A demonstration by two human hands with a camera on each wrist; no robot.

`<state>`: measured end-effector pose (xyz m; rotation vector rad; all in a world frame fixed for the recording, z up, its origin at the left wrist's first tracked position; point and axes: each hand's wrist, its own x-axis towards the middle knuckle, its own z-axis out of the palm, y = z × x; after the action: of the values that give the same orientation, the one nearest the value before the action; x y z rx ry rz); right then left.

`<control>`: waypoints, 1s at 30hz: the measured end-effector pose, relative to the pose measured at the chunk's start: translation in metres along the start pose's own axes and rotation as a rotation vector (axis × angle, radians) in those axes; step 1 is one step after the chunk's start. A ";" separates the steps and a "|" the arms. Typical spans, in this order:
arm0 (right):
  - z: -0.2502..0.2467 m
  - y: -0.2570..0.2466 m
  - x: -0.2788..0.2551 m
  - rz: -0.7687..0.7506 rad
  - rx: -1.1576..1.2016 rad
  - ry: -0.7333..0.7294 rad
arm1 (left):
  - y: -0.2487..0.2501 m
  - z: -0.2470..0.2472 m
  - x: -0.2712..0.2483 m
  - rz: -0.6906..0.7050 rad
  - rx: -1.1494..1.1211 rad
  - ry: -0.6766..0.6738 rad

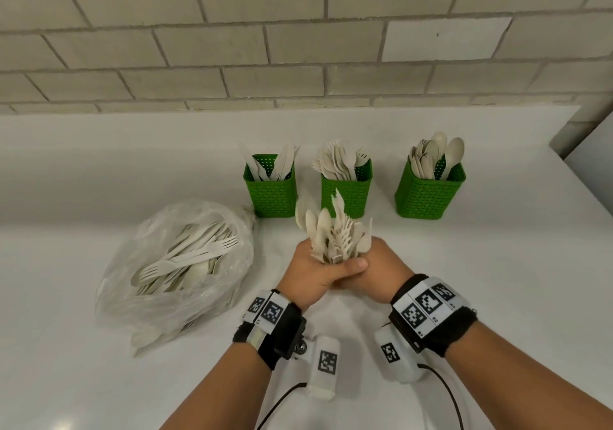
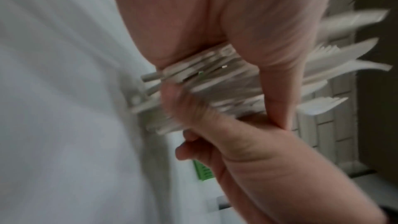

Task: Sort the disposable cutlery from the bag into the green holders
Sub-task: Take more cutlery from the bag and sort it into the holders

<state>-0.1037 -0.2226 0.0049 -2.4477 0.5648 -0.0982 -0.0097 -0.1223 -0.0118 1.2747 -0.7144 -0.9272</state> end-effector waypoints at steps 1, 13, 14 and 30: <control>0.002 0.003 -0.001 0.047 0.038 -0.046 | -0.003 -0.002 -0.002 -0.032 -0.013 -0.018; 0.008 0.014 0.005 -0.030 0.050 -0.154 | -0.006 -0.012 0.004 -0.080 0.085 -0.004; 0.008 0.011 0.004 -0.002 0.082 -0.171 | -0.007 -0.010 0.005 -0.085 0.102 0.024; -0.059 -0.030 -0.015 0.132 0.777 0.314 | 0.035 -0.017 0.001 -0.058 -0.162 0.091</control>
<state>-0.1176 -0.2278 0.0705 -1.6422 0.6657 -0.5468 0.0121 -0.1138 0.0192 1.1907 -0.5229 -0.9486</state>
